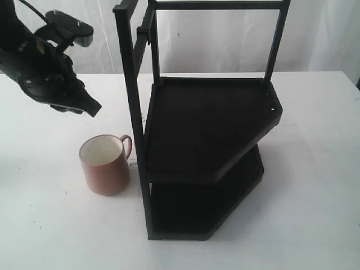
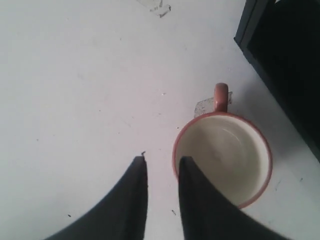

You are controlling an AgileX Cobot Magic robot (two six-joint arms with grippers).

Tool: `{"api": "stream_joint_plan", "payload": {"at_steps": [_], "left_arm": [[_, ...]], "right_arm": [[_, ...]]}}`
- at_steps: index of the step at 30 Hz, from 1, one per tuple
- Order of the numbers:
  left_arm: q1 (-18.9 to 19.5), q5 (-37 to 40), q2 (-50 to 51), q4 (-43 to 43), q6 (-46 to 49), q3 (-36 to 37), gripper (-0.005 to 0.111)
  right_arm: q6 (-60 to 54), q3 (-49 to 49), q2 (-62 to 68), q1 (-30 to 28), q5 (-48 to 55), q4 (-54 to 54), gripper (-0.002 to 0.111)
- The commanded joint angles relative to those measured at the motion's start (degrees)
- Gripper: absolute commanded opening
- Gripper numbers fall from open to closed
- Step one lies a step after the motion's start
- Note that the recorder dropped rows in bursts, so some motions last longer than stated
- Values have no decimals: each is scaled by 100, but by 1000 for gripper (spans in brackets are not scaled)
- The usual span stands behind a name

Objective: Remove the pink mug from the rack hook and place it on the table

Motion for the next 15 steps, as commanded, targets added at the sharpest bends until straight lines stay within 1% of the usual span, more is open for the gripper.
{"api": "stream_joint_plan", "payload": {"at_steps": [1,3,4,6,9,12,15], "left_arm": [[18,307,-548,-131,-47,-34,10],[18,391,-710,-187,-47,-24,1],[18,432,-800,-198,-57,-13,0],[18,458,-980,-241,-57,104,0],[18,245,-1313,-256,-179,465,0],[18,-11,-1757,-268,-404,918,0],[18,-146,-2173,-420,-426,1377,0]], "right_arm": [[6,27,-23,-19,-23,13,0],[6,27,-23,-19,-23,13,0],[6,27,-23,-19,-23,13,0],[6,27,-23,-19,-23,13,0],[6,27,-23,-19,-23,13,0],[6,27,-23,-19,-23,13,0],[6,27,-23,-19,-23,13,0]]}}
